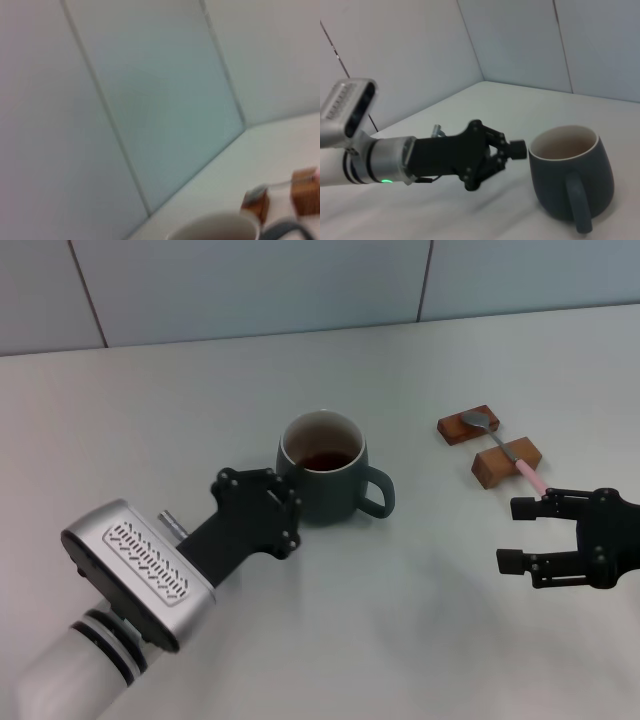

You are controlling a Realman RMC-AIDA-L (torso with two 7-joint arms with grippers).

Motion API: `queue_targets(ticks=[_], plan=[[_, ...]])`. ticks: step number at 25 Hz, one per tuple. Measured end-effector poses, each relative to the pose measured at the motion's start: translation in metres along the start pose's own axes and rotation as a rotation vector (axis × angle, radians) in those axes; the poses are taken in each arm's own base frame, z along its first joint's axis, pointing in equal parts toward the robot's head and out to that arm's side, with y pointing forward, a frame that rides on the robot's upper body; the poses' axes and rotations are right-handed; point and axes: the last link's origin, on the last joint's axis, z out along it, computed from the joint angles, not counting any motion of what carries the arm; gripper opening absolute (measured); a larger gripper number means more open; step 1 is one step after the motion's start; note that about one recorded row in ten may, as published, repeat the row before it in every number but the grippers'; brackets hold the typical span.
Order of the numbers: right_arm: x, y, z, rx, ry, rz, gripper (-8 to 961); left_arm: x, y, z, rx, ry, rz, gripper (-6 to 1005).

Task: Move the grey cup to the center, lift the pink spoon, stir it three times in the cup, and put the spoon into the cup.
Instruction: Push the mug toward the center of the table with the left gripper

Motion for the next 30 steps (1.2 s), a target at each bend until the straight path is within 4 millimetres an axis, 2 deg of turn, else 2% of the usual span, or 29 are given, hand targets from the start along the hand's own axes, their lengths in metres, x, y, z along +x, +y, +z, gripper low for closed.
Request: queue_targets(ticks=[3,6,7,8,12,14,17,25,30], plan=[[0.001,0.0,-0.001,0.002,0.0,0.0,836,0.006,-0.001,-0.006,0.026,0.054,-0.059,23],[0.002,0.001,-0.002,0.005,-0.001,0.002,836,0.007,-0.015,-0.013,0.021,0.113,-0.179,25],[0.003,0.001,-0.002,0.007,0.0,0.002,836,0.008,-0.029,-0.019,-0.044,0.161,-0.29,26],[0.003,0.0,-0.002,0.008,0.001,0.002,836,0.008,-0.029,-0.019,-0.044,0.161,-0.29,26],[0.002,0.0,-0.001,0.012,-0.002,-0.006,835,0.013,-0.056,-0.028,-0.217,0.189,-0.439,29],[0.002,0.0,-0.002,0.014,-0.004,-0.012,835,0.013,-0.061,-0.029,-0.242,0.179,-0.448,31],[0.002,-0.001,-0.002,0.023,-0.013,-0.021,835,0.012,-0.079,-0.028,-0.321,0.098,-0.469,144],[0.003,-0.004,-0.006,0.056,-0.05,-0.013,834,0.013,-0.097,-0.022,-0.317,0.047,-0.447,453],[0.007,-0.004,-0.013,0.086,-0.077,0.002,833,0.019,-0.105,-0.015,-0.344,0.025,-0.427,563]])
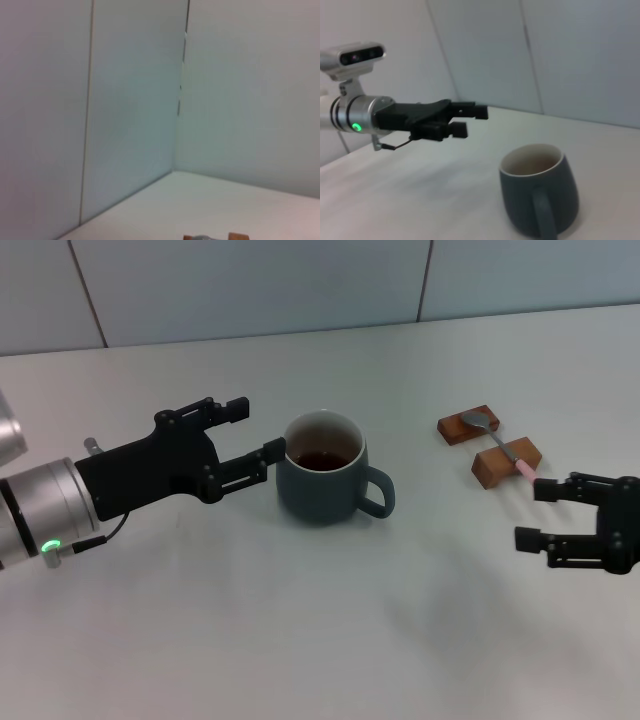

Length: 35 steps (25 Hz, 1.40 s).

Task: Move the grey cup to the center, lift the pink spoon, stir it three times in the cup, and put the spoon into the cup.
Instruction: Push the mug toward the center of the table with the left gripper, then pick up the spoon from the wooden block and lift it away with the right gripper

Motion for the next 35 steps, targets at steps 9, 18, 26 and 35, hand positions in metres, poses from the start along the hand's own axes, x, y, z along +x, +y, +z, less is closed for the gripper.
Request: queue_targets(ticks=[9,18,26,35], plan=[[0.017,0.007,-0.038,0.173,-0.282,0.028,832,0.004,-0.009,-0.007,-0.024,-0.096,0.028,797],[0.069,0.009,-0.049,0.433,-0.604,0.364,831,0.005,-0.016,-0.015,-0.022,-0.173,0.074,797],[0.092,0.005,-0.017,0.432,-0.692,0.786,830,0.007,-0.018,-0.017,-0.016,-0.177,0.088,797],[0.094,0.0,0.016,0.389,-0.646,0.965,829,0.008,-0.018,-0.017,-0.022,-0.184,0.097,797]])
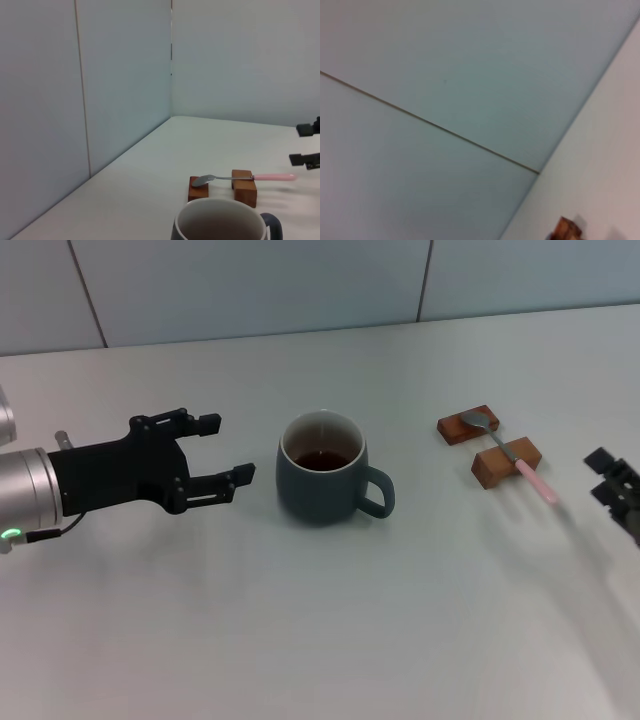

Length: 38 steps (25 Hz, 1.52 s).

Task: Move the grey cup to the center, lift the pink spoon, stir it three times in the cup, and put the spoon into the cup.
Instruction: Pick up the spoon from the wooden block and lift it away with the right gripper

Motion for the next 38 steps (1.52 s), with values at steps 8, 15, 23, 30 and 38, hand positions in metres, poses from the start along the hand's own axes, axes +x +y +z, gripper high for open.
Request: queue_targets(ticks=[8,15,23,30,38], plan=[[0.008,-0.002,0.013,0.032,0.046,0.026,828,0.0,0.0,0.001,-0.007,-0.007,0.008,797],[0.012,-0.001,0.022,0.043,0.08,0.031,827,0.0,0.001,0.001,-0.009,-0.01,0.009,797],[0.016,-0.001,0.032,0.057,0.106,0.027,826,-0.003,0.003,0.0,-0.014,-0.017,0.008,797],[0.019,0.001,0.037,0.057,0.119,0.03,825,-0.004,0.006,0.0,-0.026,-0.018,0.008,797],[0.019,0.0,0.037,0.063,0.118,0.035,702,-0.005,0.007,0.001,-0.034,-0.023,0.013,797]])
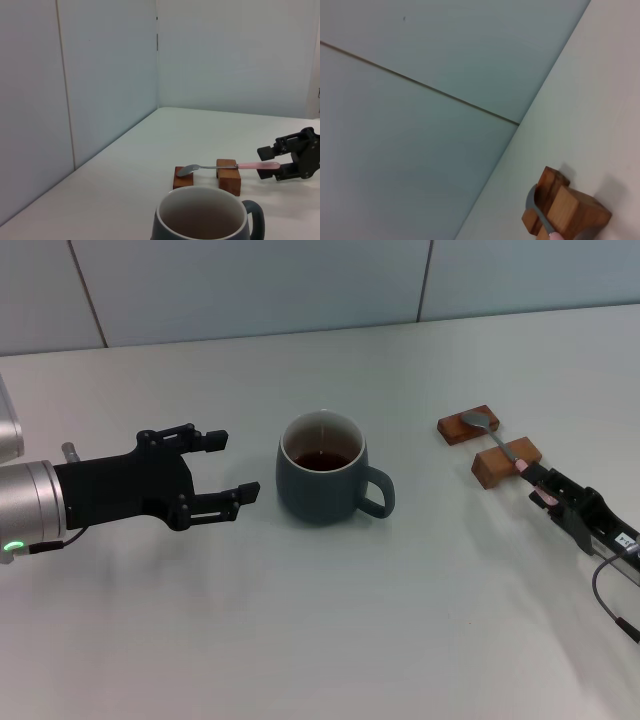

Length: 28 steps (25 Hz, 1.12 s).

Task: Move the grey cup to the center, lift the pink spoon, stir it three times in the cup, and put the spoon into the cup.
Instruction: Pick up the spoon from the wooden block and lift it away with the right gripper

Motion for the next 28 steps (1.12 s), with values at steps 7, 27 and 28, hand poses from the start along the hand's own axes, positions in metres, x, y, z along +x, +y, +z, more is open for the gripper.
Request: queue_targets(ticks=[7,27,28], plan=[[-0.0004,0.0011,0.0012,-0.004,0.001,-0.002,580,-0.0003,0.0014,0.0013,-0.011,-0.008,0.008,798],[-0.001,-0.0014,0.0027,0.017,0.001,0.004,388,-0.001,0.0031,0.0026,-0.021,-0.012,0.012,798],[-0.0012,-0.0015,0.0034,0.019,0.001,0.003,387,-0.0011,0.0034,0.0028,-0.023,-0.014,0.012,798]])
